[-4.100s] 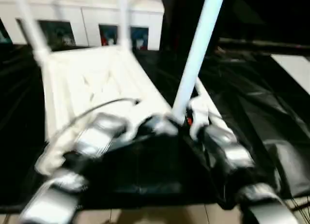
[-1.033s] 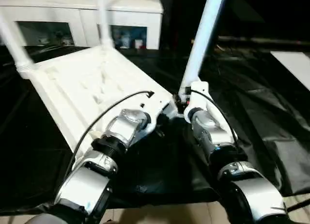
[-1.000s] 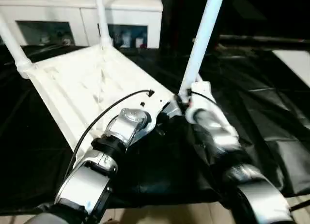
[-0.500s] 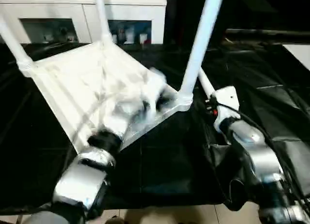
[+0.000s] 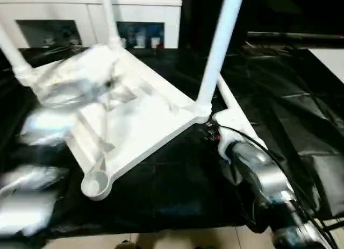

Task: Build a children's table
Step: Rotate leg to tighten, then rotate table base

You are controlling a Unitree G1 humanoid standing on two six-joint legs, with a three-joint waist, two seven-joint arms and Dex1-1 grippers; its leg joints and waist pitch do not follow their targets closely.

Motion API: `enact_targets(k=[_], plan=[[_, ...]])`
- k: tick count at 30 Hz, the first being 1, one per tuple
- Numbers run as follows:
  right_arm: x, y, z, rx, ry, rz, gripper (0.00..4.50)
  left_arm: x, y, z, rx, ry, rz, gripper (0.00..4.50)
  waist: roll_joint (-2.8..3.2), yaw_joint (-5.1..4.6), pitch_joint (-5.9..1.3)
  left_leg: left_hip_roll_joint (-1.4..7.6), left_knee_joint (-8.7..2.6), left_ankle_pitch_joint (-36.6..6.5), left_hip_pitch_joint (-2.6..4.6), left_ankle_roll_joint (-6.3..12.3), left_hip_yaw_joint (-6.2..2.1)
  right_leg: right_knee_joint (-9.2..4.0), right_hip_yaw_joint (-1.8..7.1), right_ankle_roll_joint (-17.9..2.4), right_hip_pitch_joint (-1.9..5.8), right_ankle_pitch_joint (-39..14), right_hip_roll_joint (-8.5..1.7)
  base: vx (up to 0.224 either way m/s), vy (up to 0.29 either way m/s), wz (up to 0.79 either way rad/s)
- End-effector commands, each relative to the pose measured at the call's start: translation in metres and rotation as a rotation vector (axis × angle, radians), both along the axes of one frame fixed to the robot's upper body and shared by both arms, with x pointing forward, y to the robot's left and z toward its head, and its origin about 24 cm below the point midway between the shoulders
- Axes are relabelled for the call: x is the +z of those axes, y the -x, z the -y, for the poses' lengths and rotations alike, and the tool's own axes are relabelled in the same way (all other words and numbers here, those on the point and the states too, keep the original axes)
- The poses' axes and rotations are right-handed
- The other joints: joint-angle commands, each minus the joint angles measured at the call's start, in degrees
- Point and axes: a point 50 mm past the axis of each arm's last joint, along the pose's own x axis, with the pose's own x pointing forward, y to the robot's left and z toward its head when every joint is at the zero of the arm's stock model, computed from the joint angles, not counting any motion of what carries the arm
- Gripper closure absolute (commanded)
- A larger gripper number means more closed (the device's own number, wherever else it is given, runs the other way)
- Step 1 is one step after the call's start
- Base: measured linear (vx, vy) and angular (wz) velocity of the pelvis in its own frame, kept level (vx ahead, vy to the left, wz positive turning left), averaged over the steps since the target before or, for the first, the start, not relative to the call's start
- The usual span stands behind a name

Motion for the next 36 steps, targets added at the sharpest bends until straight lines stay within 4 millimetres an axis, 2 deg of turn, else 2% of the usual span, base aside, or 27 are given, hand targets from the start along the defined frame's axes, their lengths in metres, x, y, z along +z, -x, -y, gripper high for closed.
enact_targets(k=[1,2,3,4,5,6,7,9,11,12,13,15,17,18,20,22,25,27,30,31,36], plan=[[-0.006,-0.004,0.002,-0.007,0.02,-0.018,1.5,0.002,0.017,-0.012,0.048,-0.082,-0.053,2.31,0.78,0.03,-4.31,0.74,-3.42,-6.7,0.74,-0.64,0.23,-2.6,2.32,-11.3,3.33,-4.0,-2.49,0.0,0.0,0.0],[-0.008,-0.005,0.002,-0.008,0.023,-0.021,1.5,-0.001,0.024,-0.018,0.072,-0.102,-0.071,2.27,0.86,0.16,-4.5,0.89,-3.31,-7.0,0.92,-0.94,0.16,-2.43,2.31,-11.5,3.29,-3.9,-2.77,0.0,0.0,0.0],[-0.009,-0.006,0.002,-0.01,0.023,-0.023,1.5,-0.003,0.028,-0.022,0.088,-0.113,-0.088,2.27,0.75,0.0,-4.23,0.74,-3.49,-7.7,0.82,-0.92,0.29,-2.74,2.32,-11.4,3.2,-4.8,-2.44,0.0,0.0,0.0],[-0.01,-0.007,0.002,-0.013,0.021,-0.027,1.5,-0.007,0.034,-0.026,0.11,-0.127,-0.109,2.27,0.64,0.24,-4.21,0.72,-3.4,-8.9,1.05,-0.92,0.35,-2.79,2.42,-11.5,3.07,-5.5,-2.53,0.0,0.0,0.0],[-0.01,-0.008,0.002,-0.013,0.021,-0.028,1.5,-0.007,0.035,-0.027,0.113,-0.128,-0.112,2.19,0.67,0.3,-4.26,0.75,-3.5,-9.1,0.9,-1.02,0.27,-2.71,2.4,-11.6,3.26,-6.0,-2.62,0.0,0.0,0.0],[-0.011,-0.009,0.001,-0.015,0.021,-0.03,1.5,-0.011,0.04,-0.03,0.135,-0.142,-0.131,2.19,0.61,0.57,-4.08,0.7,-3.55,-9.9,1.03,-1.04,0.33,-3.05,2.4,-11.0,3.01,-7.4,-2.45,0.0,0.0,0.0],[-0.011,-0.01,0.001,-0.015,0.02,-0.03,1.5,-0.015,0.045,-0.033,0.147,-0.153,-0.156,1.96,0.51,0.65,-4.11,0.73,-3.63,-10.6,0.94,-1.3,0.21,-3.02,2.42,-10.9,3.08,-8.3,-2.6,0.0,0.0,0.0],[-0.012,-0.014,-0.003,-0.002,0.031,-0.023,1.5,-0.034,0.055,-0.039,0.172,-0.182,-0.249,1.91,0.25,0.63,-4.02,0.71,-3.78,-11.8,0.69,-1.52,0.07,-3.09,2.38,-10.3,3.13,-10.4,-2.7,0.0,0.0,0.0],[-0.012,-0.016,-0.006,0.008,0.032,-0.014,1.5,-0.039,0.059,-0.038,0.168,-0.187,-0.279,1.88,0.29,0.54,-4.03,0.66,-3.69,-13.0,0.94,-1.6,0.1,-3.33,2.45,-9.7,2.82,-12.6,-2.73,0.0,0.0,0.0],[-0.012,-0.017,-0.007,0.01,0.029,-0.013,1.5,-0.041,0.059,-0.038,0.165,-0.184,-0.284,1.72,0.43,0.56,-4.05,0.65,-3.67,-13.2,1.01,-1.56,0.09,-3.4,2.5,-9.7,2.73,-12.7,-2.72,0.0,0.0,0.0],[-0.012,-0.018,-0.009,0.018,0.027,-0.007,1.5,-0.045,0.06,-0.035,0.153,-0.171,-0.301,1.51,0.54,0.66,-4.16,0.66,-3.6,-13.0,1.12,-1.56,0.1,-3.32,2.5,-9.8,2.64,-11.8,-2.6,0.0,0.0,0.0],[-0.011,-0.02,-0.012,0.029,0.022,0.002,1.5,-0.052,0.062,-0.031,0.134,-0.141,-0.337,1.5,0.54,0.67,-4.23,0.63,-3.63,-12.6,0.96,-1.79,-0.01,-3.11,2.42,-10.4,2.76,-10.1,-2.57,0.0,0.0,0.0],[-0.012,-0.022,-0.016,0.053,0.02,0.01,1.5,-0.061,0.068,-0.024,0.102,-0.129,-0.4,1.4,0.27,0.66,-4.3,0.68,-3.62,-12.5,0.93,-1.98,-0.04,-2.88,2.37,-10.6,2.87,-9.1,-2.58,0.0,0.0,0.0],[-0.012,-0.022,-0.016,0.053,0.02,0.01,1.5,-0.061,0.068,-0.024,0.102,-0.129,-0.4,1.1,0.23,0.52,-4.25,0.64,-3.65,-12.8,0.69,-1.92,-0.11,-2.84,2.35,-10.9,2.99,-9.1,-2.59,0.0,0.0,0.0],[-0.012,-0.023,-0.019,0.067,0.018,0.016,1.5,-0.065,0.07,-0.018,0.078,-0.086,-0.414,1.07,0.3,0.34,-4.34,0.59,-3.52,-12.7,0.76,-1.8,-0.02,-2.75,2.42,-11.1,2.91,-8.3,-2.53,0.0,0.0,0.0],[-0.012,-0.025,-0.023,0.096,0.012,0.022,1.5,-0.069,0.073,-0.005,0.007,-0.019,-0.454,1.05,0.09,0.25,-4.27,0.68,-3.58,-13.9,0.83,-1.81,-0.04,-2.89,2.36,-11.5,2.9,-9.7,-2.69,0.0,0.0,0.0],[-0.013,-0.025,-0.028,0.131,0.016,0.025,1.5,-0.071,0.079,0.005,-0.081,0.022,-0.51,0.68,-0.07,0.06,-4.2,0.61,-3.52,-14.3,0.69,-1.38,-0.03,-3.03,2.43,-11.3,2.92,-11.0,-2.61,0.0,0.0,0.0],[-0.013,-0.026,-0.033,0.17,0.02,0.028,1.5,-0.072,0.088,0.019,-0.193,0.076,-0.585,0.7,-0.2,0.0,-4.19,0.6,-3.49,-14.5,0.66,-1.22,-0.01,-3.03,2.42,-11.3,2.87,-11.8,-2.65,0.0,0.0,0.0],[-0.013,-0.025,-0.039,0.203,0.02,0.031,1.5,-0.073,0.096,0.029,-0.263,0.109,-0.635,0.31,-0.24,-0.16,-4.05,0.75,-3.62,-15.6,0.62,-1.36,-0.1,-3.07,2.43,-11.3,2.8,-13.7,-2.7,0.0,0.0,0.0],[-0.013,-0.025,-0.042,0.224,0.021,0.033,1.5,-0.073,0.099,0.034,-0.313,0.12,-0.653,0.28,-0.16,-0.16,-3.98,0.72,-3.55,-16.1,0.73,-1.4,-0.06,-3.19,2.46,-11.1,2.62,-14.4,-2.67,0.0,0.0,0.0],[-0.016,-0.017,-0.059,0.34,0.012,0.046,1.5,-0.081,0.106,0.058,-0.441,0.198,-0.687,0.08,-0.23,-0.44,-4.01,0.78,-3.59,-16.2,0.6,-1.45,-0.05,-3.22,2.5,-10.6,2.75,-14.7,-2.55,0.0,0.0,0.0]])
